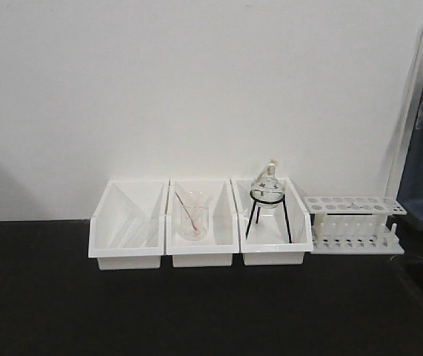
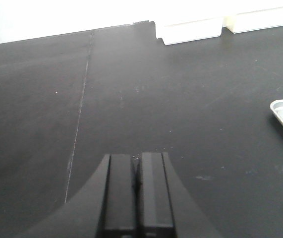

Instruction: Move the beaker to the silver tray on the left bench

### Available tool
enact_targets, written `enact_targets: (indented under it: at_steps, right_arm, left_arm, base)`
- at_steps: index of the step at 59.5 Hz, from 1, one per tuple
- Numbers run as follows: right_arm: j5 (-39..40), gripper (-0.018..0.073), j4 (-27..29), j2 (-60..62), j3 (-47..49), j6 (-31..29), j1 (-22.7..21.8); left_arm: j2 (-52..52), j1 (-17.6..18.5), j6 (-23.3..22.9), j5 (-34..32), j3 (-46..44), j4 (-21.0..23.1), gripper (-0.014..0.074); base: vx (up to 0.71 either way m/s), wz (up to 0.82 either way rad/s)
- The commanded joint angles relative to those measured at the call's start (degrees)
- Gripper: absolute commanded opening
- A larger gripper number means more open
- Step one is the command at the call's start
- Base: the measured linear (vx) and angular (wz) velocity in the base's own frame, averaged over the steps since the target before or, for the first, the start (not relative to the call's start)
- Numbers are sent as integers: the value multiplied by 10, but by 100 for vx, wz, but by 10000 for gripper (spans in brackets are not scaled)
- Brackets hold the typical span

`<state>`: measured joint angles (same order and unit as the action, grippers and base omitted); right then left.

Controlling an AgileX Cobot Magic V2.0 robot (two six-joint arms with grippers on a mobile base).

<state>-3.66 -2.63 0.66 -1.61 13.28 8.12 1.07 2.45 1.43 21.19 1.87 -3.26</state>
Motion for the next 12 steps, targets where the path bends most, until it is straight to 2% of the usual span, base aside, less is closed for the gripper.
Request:
enact_targets:
  at_steps: [1, 12]
  right_arm:
    - [47, -11, -7, 7, -5, -1, -3]
    - [47, -11, -7, 7, -5, -1, -3]
  left_arm:
    - [4, 4, -1, -43, 11, 1, 1]
    - [4, 4, -1, -43, 11, 1, 1]
  base:
    - [0, 0]
    - [0, 0]
